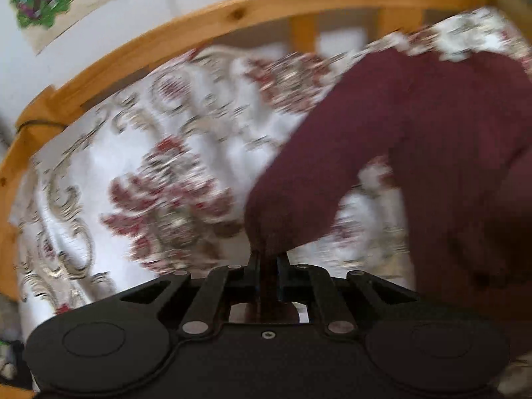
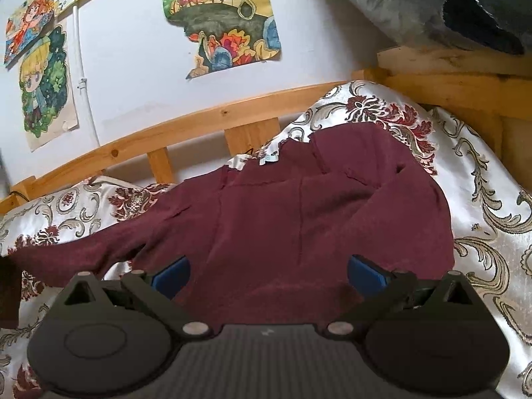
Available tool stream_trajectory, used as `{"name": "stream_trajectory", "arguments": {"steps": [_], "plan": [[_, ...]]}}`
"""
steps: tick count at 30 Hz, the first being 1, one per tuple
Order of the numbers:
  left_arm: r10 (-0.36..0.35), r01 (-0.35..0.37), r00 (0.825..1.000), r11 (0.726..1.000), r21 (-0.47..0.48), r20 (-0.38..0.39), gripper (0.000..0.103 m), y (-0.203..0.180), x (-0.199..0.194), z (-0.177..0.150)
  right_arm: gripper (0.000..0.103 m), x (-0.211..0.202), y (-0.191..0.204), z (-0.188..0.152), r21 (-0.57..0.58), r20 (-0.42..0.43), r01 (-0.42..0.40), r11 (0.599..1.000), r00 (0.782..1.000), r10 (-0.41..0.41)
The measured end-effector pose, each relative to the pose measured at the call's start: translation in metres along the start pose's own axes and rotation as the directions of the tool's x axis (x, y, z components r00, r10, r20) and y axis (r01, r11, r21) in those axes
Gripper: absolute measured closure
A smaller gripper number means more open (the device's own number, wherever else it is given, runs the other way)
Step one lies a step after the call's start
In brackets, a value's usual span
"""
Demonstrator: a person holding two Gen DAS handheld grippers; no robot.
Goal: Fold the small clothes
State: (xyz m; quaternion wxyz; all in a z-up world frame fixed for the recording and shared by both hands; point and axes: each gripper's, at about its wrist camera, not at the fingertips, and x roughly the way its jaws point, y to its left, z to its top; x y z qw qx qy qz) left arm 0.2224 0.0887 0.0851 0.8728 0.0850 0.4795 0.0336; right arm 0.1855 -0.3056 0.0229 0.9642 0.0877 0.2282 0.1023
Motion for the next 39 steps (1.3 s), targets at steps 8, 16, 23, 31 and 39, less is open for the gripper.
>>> {"name": "stream_trajectory", "arguments": {"steps": [8,16,23,31,39], "plan": [[-0.176,0.172,0.984,0.976,0.136,0.017,0.094,-0.081,-0.045,0.019,0.0,-0.005,-0.005,0.007,-0.01,-0.052,-0.091,0.996,0.995,0.091],[-0.347,0.356,0.934,0.927,0.122,-0.085,0.094,-0.136,-0.025,0.031,0.0,-0.011,-0.02,0.016,-0.044,-0.119,-0.183,0.982,0.977,0.176],[-0.412,0.423,0.904,0.901,0.096,-0.11,0.094,-0.171,-0.007,0.046,0.0,-0.01,-0.045,0.021,0.008,-0.138,-0.137,0.991,0.981,0.137],[-0.451,0.457,0.884,0.889,0.026,-0.125,0.093,-0.208,0.043,0.058,0.0,-0.01,-0.078,0.024,0.066,-0.163,-0.047,0.997,0.985,0.058],[-0.483,0.487,0.871,0.873,0.027,-0.092,0.066,-0.22,0.054,0.066,0.0,-0.006,-0.087,0.02,0.098,-0.182,-0.031,0.995,0.982,0.048]]}}
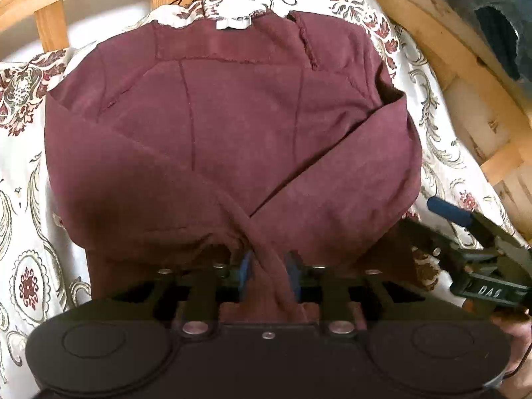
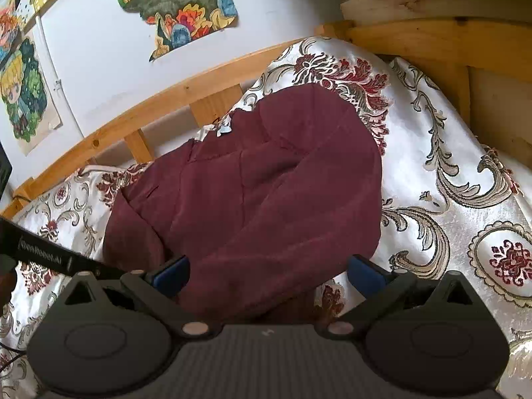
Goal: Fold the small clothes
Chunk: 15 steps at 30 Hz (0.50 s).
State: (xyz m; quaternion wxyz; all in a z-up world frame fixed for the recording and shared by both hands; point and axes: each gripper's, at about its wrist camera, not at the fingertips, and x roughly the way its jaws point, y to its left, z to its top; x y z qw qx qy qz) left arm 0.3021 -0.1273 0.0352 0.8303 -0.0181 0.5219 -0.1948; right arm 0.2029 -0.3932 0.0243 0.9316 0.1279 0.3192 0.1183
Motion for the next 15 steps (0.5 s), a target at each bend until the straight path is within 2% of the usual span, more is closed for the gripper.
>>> {"name": "stream_trajectory", "arguments": {"steps": [2,5,8,10,12,15], "plan": [[0.003,-0.003,1.0,1.0,-0.003,0.023,0.054,0.005,-0.006,-0.001,0.0,0.002,0.006,-0.002,-0.015,-0.009,-0.008,1.0,1.0,0.008],[0.03,-0.031,0.997,1.0,0.003,0.067,0.043,0.019,-0.022,-0.005,0.0,0.004,0.017,-0.007,-0.041,-0.025,-0.045,0.998,0.999,0.044],[0.118,-0.118,0.987,0.993,-0.004,0.108,0.039,0.041,-0.034,-0.012,0.0,0.008,0.033,-0.015,-0.05,-0.061,-0.119,0.992,0.991,0.116],[0.196,-0.194,0.972,0.981,-0.03,0.127,0.039,0.061,-0.038,-0.016,0.001,0.012,0.045,-0.021,-0.057,-0.093,-0.162,0.985,0.983,0.156],[0.264,-0.259,0.954,0.964,-0.054,0.138,0.039,0.082,-0.04,-0.02,0.007,0.015,0.059,-0.027,-0.079,-0.11,-0.203,0.976,0.975,0.194],[0.337,-0.329,0.926,0.941,-0.075,0.172,0.039,0.108,-0.036,-0.024,0.016,0.018,0.075,-0.031,-0.125,-0.129,-0.206,0.971,0.973,0.19]]}}
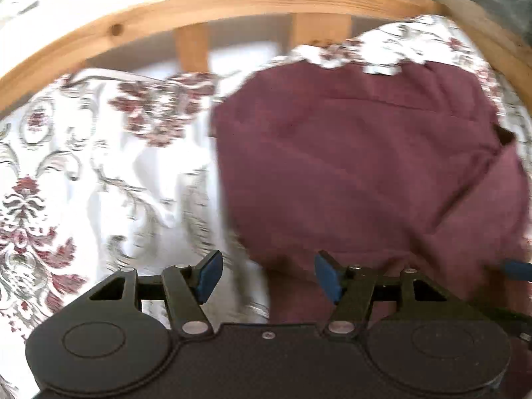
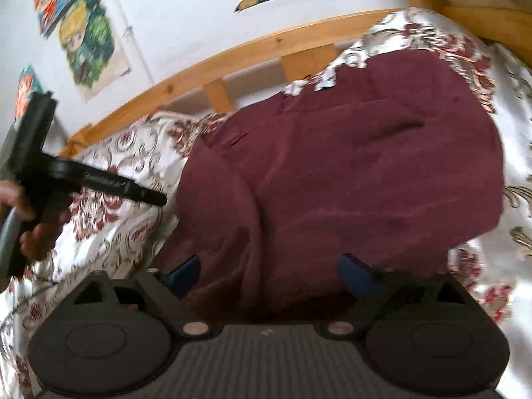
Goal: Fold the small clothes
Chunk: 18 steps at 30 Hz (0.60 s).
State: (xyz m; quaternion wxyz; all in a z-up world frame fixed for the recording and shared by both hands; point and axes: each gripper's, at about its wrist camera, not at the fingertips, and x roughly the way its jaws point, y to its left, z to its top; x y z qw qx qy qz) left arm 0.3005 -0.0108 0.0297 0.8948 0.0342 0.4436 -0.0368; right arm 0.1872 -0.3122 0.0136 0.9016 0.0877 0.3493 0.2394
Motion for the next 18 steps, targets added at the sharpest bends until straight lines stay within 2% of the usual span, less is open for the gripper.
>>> {"name": "stream_trajectory", "arguments": {"steps": [2,4,9,13,15,16,18], "plan": [[0.002,-0.002,1.0,1.0,-0.016,0.027,0.039,0.013,0.009,0.001,0.032,0.004,0.003,-0.002,0.0,-0.014,-0.005,1.0,1.0,0.005],[-0.016,0.018,0.999,0.999,-0.049,0.046,0.039,0.025,0.018,0.003,0.039,0.01,0.003,-0.005,0.021,-0.035,-0.018,1.0,0.999,0.018],[-0.097,0.107,0.993,0.983,-0.148,0.073,0.041,0.043,0.043,0.008,0.054,0.023,0.007,-0.009,0.016,-0.086,-0.058,0.998,0.995,0.059],[-0.13,0.14,0.989,0.98,-0.141,0.075,0.044,0.042,0.058,0.015,0.065,0.027,0.011,-0.014,0.016,-0.115,-0.08,0.997,0.99,0.081],[-0.132,0.141,0.988,0.982,-0.124,0.078,0.055,0.04,0.062,0.019,0.074,0.029,0.012,-0.015,0.011,-0.124,-0.074,0.997,0.989,0.075],[-0.145,0.153,0.987,0.981,-0.119,0.073,0.065,0.039,0.065,0.021,0.083,0.031,0.013,-0.016,0.01,-0.126,-0.07,0.998,0.99,0.07],[-0.147,0.154,0.987,0.981,-0.115,0.069,0.077,0.037,0.067,0.023,0.09,0.032,0.013,-0.017,0.01,-0.126,-0.063,0.998,0.99,0.064]]}}
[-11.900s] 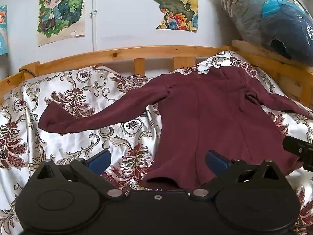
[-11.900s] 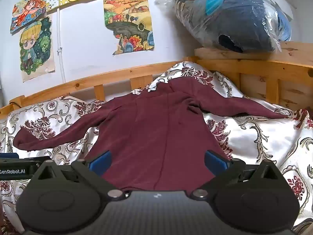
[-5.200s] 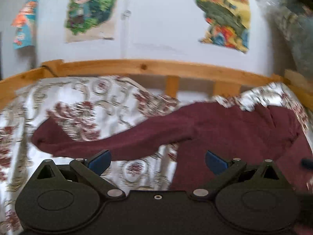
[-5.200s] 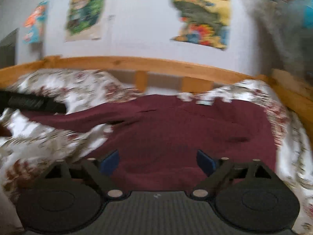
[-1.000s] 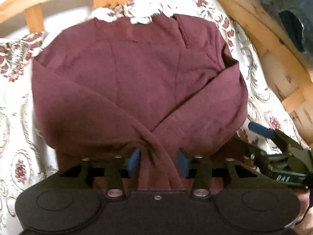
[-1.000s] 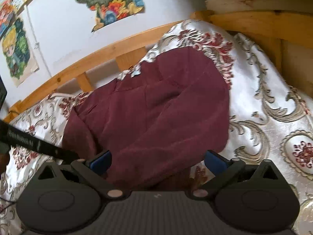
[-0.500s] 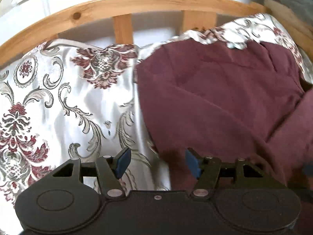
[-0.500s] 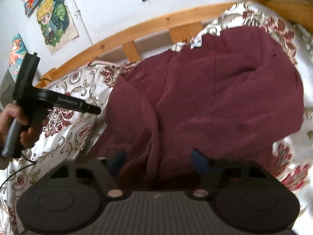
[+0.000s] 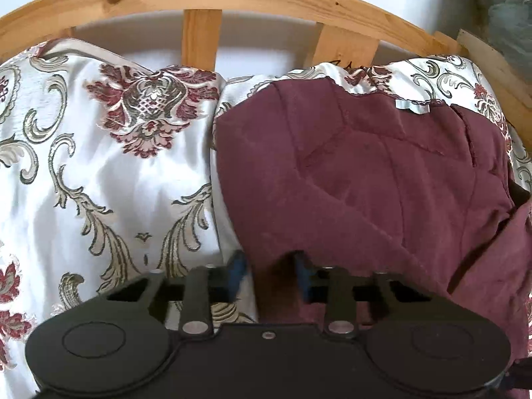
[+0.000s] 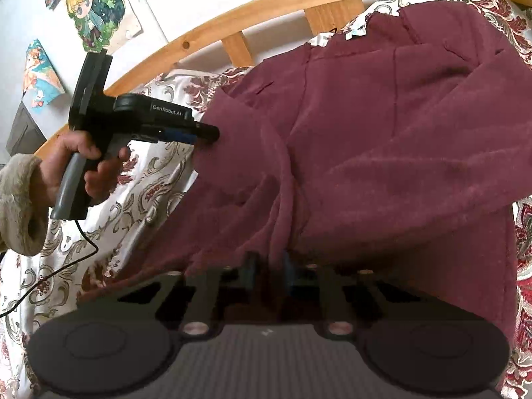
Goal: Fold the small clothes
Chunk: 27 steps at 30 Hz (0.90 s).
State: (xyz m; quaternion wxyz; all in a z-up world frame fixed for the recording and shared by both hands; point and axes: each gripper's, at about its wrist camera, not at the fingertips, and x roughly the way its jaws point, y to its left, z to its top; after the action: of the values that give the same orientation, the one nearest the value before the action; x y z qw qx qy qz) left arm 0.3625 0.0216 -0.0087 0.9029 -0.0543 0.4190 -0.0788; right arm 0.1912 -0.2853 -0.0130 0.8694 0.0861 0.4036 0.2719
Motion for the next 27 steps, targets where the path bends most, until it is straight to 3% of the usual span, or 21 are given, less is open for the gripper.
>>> {"name": "stream_trajectory", "arguments": {"steps": [2,9,12,17,27], "plan": [[0.031,-0.031,0.999,0.999,0.015,0.012,0.092,-0.003,-0.002,-0.001,0.094,-0.001,0.0,0.0,-0.003,0.001,-0.006,1.0,1.0,0.006],[0.096,-0.1,0.995,0.991,0.089,0.039,0.094,-0.011,-0.012,-0.001,0.096,-0.024,-0.009,0.009,-0.031,0.055,-0.005,0.999,0.998,0.007],[0.101,-0.103,0.994,0.991,0.081,0.033,0.089,-0.007,-0.013,-0.001,0.096,-0.037,-0.023,0.013,-0.005,0.092,0.018,1.0,0.996,-0.018],[0.106,-0.111,0.992,0.991,0.072,0.075,0.063,-0.005,-0.018,0.003,0.096,-0.036,-0.042,0.013,0.036,0.093,0.069,0.997,0.993,-0.073],[0.19,-0.199,0.978,0.971,0.135,0.082,0.058,-0.011,-0.002,0.012,0.095,-0.031,-0.032,0.008,0.008,0.102,0.131,0.991,0.986,-0.132]]}}
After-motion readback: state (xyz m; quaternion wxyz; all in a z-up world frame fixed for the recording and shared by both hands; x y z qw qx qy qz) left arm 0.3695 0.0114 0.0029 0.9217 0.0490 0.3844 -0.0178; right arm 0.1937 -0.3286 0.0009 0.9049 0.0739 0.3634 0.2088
